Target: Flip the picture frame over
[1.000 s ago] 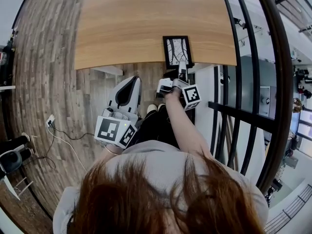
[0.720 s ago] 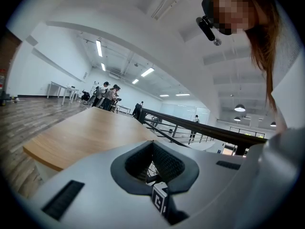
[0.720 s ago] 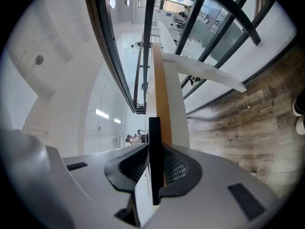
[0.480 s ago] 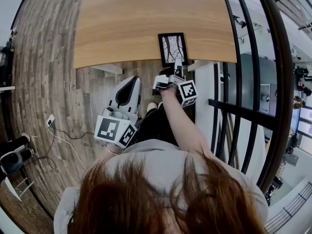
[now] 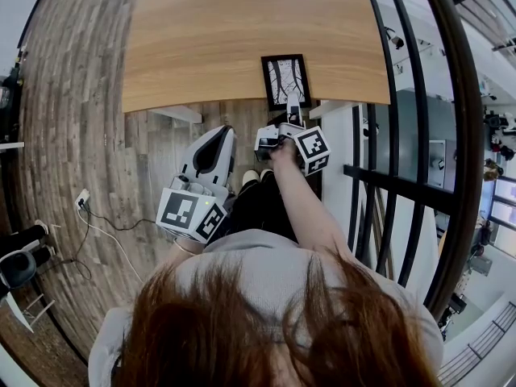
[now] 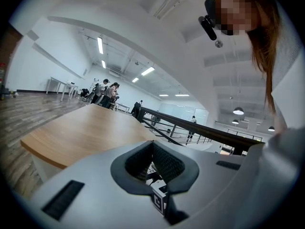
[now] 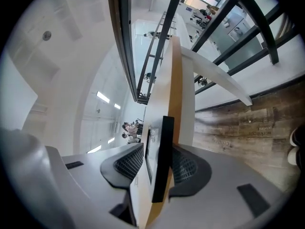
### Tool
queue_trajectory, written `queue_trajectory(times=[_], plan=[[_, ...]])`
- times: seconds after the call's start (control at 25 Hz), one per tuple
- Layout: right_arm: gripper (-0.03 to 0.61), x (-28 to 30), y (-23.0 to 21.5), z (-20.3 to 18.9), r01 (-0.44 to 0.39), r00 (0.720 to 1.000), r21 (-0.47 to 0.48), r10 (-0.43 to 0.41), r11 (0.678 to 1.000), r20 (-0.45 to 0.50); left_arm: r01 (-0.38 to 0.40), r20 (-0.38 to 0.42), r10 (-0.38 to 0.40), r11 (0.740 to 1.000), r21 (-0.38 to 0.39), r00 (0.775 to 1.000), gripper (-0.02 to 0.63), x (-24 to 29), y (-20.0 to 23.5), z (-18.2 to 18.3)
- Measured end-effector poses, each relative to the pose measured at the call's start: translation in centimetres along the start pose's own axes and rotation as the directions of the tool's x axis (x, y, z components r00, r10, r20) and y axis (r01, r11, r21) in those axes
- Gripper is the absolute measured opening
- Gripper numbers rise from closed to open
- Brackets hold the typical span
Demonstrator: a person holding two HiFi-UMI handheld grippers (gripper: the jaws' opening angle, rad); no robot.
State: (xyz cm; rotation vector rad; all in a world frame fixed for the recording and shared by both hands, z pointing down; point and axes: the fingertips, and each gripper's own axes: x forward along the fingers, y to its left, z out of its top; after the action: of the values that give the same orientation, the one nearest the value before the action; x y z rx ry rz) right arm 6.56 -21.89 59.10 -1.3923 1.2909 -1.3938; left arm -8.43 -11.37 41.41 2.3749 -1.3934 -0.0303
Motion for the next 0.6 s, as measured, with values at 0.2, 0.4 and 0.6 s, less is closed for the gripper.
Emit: queue_trajectory(times=[0.2,0.4,0.6], plan=[[0.174,-0.2,0.3,-0.3,0.024,0.999,-0.043,-0.025,0.999,-0.022,0.006,-0.007,-0.006,1.000,0.005,1.000,0.006,-0.3,0.0,0.0],[0.196,-0.2,0.3,0.4,0.060,0.997,-0.120,-0.066,0.991,-0.049,0.014,-0.036,-0.014,1.000,0.003,0.999,0.006,0.2,-0.3,-0.5],[0.196,-0.2,-0.6,-1.0,0.088,0.991,-0.111,-0.099,0.990,-0.094,0.018,-0.047,-0.018,1.000,0.001,0.999,0.006,0.4,-0.2,-0.6]])
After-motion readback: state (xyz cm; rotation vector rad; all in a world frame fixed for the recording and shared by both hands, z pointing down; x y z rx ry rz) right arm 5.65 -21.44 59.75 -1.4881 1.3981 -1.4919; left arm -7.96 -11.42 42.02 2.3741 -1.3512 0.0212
